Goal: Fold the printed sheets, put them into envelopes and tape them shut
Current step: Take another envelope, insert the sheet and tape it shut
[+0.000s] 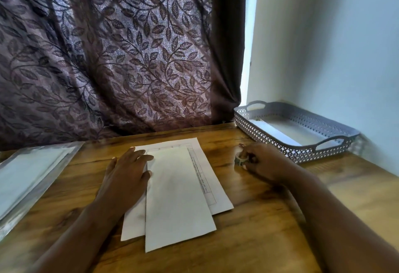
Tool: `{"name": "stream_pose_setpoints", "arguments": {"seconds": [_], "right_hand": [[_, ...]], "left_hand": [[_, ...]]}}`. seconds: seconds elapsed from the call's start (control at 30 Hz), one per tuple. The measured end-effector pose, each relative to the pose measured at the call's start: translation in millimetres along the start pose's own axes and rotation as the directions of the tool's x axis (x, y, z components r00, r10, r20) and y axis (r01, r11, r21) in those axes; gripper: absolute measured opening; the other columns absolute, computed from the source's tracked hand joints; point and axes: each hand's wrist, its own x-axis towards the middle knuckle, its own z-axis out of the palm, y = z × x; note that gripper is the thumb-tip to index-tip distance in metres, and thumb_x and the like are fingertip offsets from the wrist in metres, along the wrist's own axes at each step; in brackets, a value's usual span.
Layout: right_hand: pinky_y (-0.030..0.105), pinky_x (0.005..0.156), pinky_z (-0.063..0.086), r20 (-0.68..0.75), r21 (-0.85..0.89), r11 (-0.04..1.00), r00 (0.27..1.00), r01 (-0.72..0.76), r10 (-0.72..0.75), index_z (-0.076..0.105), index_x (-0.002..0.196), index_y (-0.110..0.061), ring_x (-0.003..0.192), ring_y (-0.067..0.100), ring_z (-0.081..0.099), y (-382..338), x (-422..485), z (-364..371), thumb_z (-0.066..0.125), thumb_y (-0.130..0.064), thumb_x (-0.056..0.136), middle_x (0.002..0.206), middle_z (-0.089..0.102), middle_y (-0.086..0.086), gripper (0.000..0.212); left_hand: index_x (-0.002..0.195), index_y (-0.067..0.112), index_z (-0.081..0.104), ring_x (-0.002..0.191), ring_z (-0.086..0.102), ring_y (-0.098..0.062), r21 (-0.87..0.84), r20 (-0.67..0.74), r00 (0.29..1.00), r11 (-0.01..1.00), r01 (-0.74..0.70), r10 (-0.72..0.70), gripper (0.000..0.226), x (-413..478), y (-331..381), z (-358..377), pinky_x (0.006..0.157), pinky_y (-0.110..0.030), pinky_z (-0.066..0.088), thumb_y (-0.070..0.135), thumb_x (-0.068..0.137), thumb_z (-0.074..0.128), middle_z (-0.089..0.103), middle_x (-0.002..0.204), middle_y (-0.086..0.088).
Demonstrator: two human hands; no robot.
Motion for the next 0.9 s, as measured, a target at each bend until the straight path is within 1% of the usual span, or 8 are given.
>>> {"name": "stream_pose_setpoints", "arguments": {"seconds": [0.1, 0.2, 0.33, 0.5, 0.57, 0.7, 0.8, 0.9], "right_hand": [[0.018, 0.065, 0.040, -0.038, 0.038, 0.999, 0.999, 0.000, 0.001, 0.068, 0.099, -0.025, 0.084, 0.009, 0.059, -7.7, 2.4, 6.4, 0.073, -0.031, 0.087, 0.090, 0.059, -0.013, 0.014], [0.020, 0.069, 0.046, -0.083, 0.207, 0.978, 0.996, -0.002, 0.020, 0.069, 0.095, -0.025, 0.087, 0.005, 0.059, -27.4, 0.4, 12.0, 0.076, -0.034, 0.086, 0.096, 0.065, -0.012, 0.015], [0.040, 0.076, 0.058, -0.084, 0.523, 0.851, 0.996, 0.037, 0.008, 0.072, 0.084, -0.024, 0.082, 0.015, 0.068, -65.1, -2.9, 20.2, 0.076, -0.028, 0.085, 0.086, 0.073, -0.006, 0.005], [0.050, 0.090, 0.057, -0.037, 0.796, 0.603, 0.998, 0.055, -0.043, 0.075, 0.081, -0.013, 0.094, 0.028, 0.070, -91.3, -3.5, 27.0, 0.072, -0.005, 0.085, 0.092, 0.076, 0.006, 0.011], [0.050, 0.091, 0.058, -0.019, 0.849, 0.526, 0.998, 0.044, -0.051, 0.074, 0.079, -0.013, 0.097, 0.030, 0.070, -93.3, -3.0, 29.8, 0.070, 0.000, 0.086, 0.094, 0.076, 0.008, 0.016], [0.049, 0.088, 0.058, -0.043, 0.896, 0.438, 0.996, 0.072, -0.077, 0.073, 0.081, -0.007, 0.099, 0.036, 0.069, -90.7, -2.3, 30.8, 0.068, 0.007, 0.086, 0.096, 0.075, 0.014, 0.016], [0.059, 0.091, 0.053, -0.072, 0.893, 0.439, 0.994, 0.103, -0.086, 0.073, 0.076, -0.010, 0.100, 0.047, 0.064, -90.3, -1.6, 31.6, 0.075, 0.002, 0.081, 0.097, 0.072, 0.023, 0.013], [0.052, 0.085, 0.052, -0.094, 0.882, 0.455, 0.992, 0.124, -0.089, 0.073, 0.076, -0.010, 0.093, 0.046, 0.064, -91.3, -0.8, 33.5, 0.078, -0.012, 0.073, 0.093, 0.069, 0.026, 0.006]], "left_hand": [[0.139, 0.028, 0.053, 0.148, 0.028, -0.020, -0.032, -0.008, 1.000, 0.999, 0.001, -0.002, 0.044, 0.7, 4.9, -4.3, 0.120, -0.054, 0.026, 0.030, 0.096, 0.061, 0.046, 0.152, 0.003], [0.136, 0.027, 0.057, 0.142, 0.038, -0.022, -0.068, -0.054, 0.998, 0.997, -0.032, 0.028, 0.043, 1.0, 13.5, -8.9, 0.117, -0.054, 0.032, 0.029, 0.094, 0.066, 0.051, 0.148, 0.000], [0.130, 0.027, 0.061, 0.131, 0.050, -0.021, -0.232, -0.121, 0.991, 0.969, -0.087, 0.060, 0.036, -1.9, 35.9, -18.7, 0.110, -0.046, 0.041, 0.025, 0.094, 0.066, 0.058, 0.139, 0.003], [0.123, 0.028, 0.065, 0.104, 0.048, 0.015, -0.434, -0.159, 0.986, 0.894, -0.109, 0.043, 0.027, -7.6, 58.4, -25.2, 0.093, -0.008, 0.036, 0.025, 0.097, 0.062, 0.059, 0.124, 0.021], [0.123, 0.031, 0.064, 0.098, 0.050, 0.021, -0.506, -0.128, 0.991, 0.857, -0.097, 0.037, 0.026, -8.2, 61.9, -25.2, 0.088, -0.005, 0.039, 0.027, 0.097, 0.061, 0.059, 0.118, 0.026], [0.121, 0.038, 0.060, 0.104, 0.060, 0.009, -0.625, -0.095, 0.994, 0.773, -0.107, 0.061, 0.026, -8.8, 66.3, -22.9, 0.085, -0.010, 0.050, 0.027, 0.097, 0.061, 0.066, 0.112, 0.023], [0.124, 0.032, 0.062, 0.105, 0.059, 0.010, -0.626, -0.111, 0.990, 0.768, -0.134, 0.082, 0.029, -10.5, 69.7, -20.6, 0.084, -0.008, 0.049, 0.025, 0.096, 0.063, 0.067, 0.111, 0.022], [0.127, 0.029, 0.062, 0.106, 0.060, 0.009, -0.593, -0.152, 0.980, 0.782, -0.194, 0.128, 0.035, -11.0, 72.1, -20.4, 0.085, -0.008, 0.050, 0.027, 0.093, 0.067, 0.064, 0.113, 0.023]]}}
